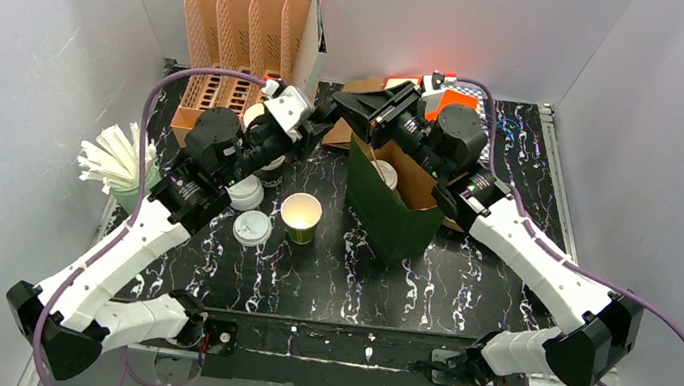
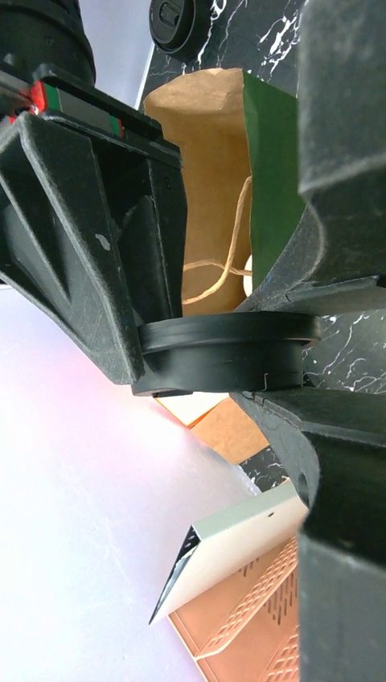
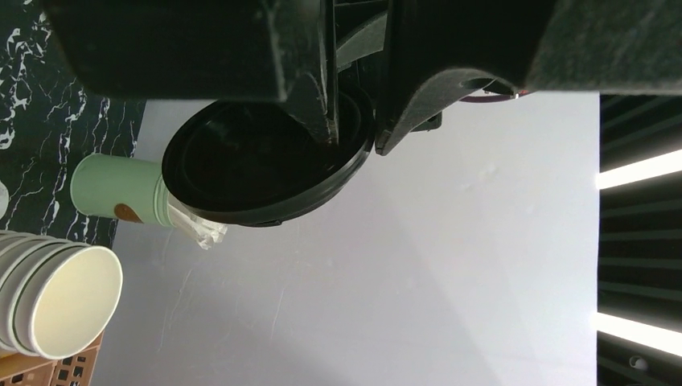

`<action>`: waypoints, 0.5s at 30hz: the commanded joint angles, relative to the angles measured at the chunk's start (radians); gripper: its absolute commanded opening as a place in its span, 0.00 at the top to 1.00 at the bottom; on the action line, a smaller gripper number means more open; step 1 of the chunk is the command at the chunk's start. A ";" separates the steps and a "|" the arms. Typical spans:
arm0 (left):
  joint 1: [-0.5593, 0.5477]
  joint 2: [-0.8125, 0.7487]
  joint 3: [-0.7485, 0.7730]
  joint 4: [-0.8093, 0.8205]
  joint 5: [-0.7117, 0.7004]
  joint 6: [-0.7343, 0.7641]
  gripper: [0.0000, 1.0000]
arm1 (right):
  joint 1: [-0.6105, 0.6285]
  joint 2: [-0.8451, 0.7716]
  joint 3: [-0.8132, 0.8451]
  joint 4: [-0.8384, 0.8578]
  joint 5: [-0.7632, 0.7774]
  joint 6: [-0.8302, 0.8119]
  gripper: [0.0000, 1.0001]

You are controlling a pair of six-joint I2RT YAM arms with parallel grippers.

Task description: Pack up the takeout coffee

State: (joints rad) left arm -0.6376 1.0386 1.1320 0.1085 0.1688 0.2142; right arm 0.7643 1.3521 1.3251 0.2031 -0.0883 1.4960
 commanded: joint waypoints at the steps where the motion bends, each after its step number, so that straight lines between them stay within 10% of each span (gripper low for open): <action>1: -0.002 -0.049 0.023 -0.007 0.028 0.036 0.75 | 0.001 -0.028 -0.019 -0.008 -0.009 0.002 0.67; 15: -0.002 -0.142 0.004 -0.238 0.018 0.169 0.81 | -0.003 -0.186 -0.078 -0.280 -0.029 -0.180 0.11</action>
State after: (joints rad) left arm -0.6380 0.9329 1.1320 -0.0448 0.1738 0.3241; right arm 0.7662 1.2537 1.2552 0.0414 -0.1066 1.4242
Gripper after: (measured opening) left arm 0.297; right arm 0.820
